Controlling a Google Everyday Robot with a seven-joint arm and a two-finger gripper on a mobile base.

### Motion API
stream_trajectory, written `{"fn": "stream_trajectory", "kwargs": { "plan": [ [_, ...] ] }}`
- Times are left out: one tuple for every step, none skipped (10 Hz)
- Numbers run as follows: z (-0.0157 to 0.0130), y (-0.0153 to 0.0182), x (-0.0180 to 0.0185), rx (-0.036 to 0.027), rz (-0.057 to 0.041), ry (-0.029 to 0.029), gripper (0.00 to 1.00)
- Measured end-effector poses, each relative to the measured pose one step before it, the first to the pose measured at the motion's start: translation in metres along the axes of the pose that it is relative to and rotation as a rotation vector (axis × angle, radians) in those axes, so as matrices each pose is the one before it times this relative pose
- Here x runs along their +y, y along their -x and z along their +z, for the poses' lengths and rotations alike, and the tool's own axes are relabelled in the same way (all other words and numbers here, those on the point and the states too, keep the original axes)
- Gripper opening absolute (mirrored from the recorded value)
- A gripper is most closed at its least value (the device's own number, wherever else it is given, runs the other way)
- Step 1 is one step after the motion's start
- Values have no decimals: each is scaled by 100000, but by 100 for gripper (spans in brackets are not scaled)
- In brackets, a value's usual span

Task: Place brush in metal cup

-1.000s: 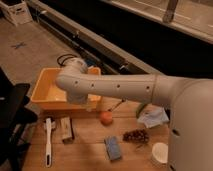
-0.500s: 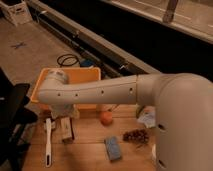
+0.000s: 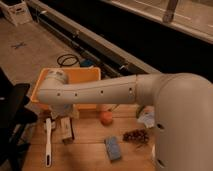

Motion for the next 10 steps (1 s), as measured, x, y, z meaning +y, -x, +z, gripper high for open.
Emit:
{"fn": "stream_trajectory", "kwargs": {
  "plan": [
    [544, 127, -976, -1059, -3356, 147, 71],
    [1053, 81, -1861, -1460, -4484, -615, 71],
    [940, 39, -1601, -1517, -3526, -758, 71],
    [922, 57, -1370, -1579, -3263, -594, 71],
    [1041, 109, -1288, -2007, -3464, -878, 71],
    [977, 38, -891, -1994, -2748, -2112, 71],
    [1042, 80, -598, -2448, -2064, -2601, 71],
    [984, 191, -713, -2570, -1982, -2233, 71],
    [957, 206, -648, -2560, -1855, -2065, 71],
    [797, 114, -272, -2057, -1047, -1625, 71]
  ]
}}
